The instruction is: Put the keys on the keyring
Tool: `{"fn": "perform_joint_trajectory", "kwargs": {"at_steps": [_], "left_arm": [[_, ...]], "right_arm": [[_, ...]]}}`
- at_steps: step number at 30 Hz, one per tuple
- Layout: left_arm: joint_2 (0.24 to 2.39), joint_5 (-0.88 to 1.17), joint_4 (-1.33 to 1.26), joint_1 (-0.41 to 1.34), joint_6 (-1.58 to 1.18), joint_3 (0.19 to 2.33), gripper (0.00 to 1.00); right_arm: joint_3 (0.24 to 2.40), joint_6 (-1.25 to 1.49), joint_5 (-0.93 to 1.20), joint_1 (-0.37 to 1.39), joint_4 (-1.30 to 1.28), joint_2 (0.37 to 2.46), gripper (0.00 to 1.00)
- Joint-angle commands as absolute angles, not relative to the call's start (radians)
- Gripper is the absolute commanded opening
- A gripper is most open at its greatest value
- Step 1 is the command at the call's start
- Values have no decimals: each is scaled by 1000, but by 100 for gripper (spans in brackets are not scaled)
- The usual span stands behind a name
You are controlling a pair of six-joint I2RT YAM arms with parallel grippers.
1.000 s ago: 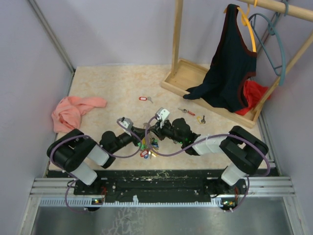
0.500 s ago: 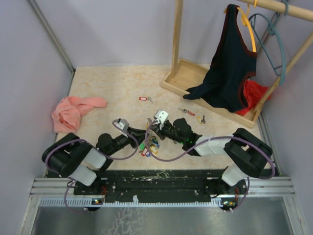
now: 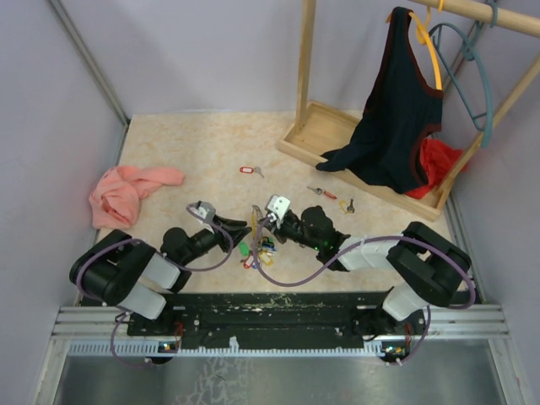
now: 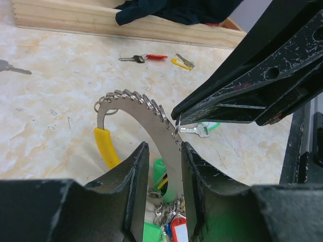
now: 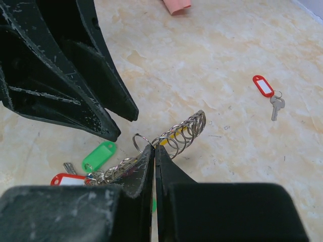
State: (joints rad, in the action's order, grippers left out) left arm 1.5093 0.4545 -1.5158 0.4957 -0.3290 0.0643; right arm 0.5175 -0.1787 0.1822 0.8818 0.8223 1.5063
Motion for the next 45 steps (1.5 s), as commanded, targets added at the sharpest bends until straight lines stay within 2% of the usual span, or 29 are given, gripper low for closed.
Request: {"fn": "perform_joint_trajectory", "kwargs": {"at_steps": [1,9,14,29,34,39,43,45], "left_arm": [[1545,557,-1790,486,-265,109,38],[1598,656,-1790,482,-120,154,35],[1621,706,-1790,470,-70,170,31],[1624,765,-1790,457,-54,181,18],[1611,760,-1790,446,-68,176,18],[1615,764,-1790,443,-85,178,7],[1631,773,-1790,442,-92,187,4],[1640,777,-1790,442,-92,192,6]], "right_arm": [[526,-196,223,888,900,1465,0],[531,-195,238,887,884,1458,0],[531,-195,245,887,877,1450,0],[538,-202,261,887,858,1456,0],[540,-207,264,887,847,1454,0],[545,-207,270,887,843,1450,0],[546,-207,276,887,835,1447,0],[549,-207,278,887,832,1449,0]]}}
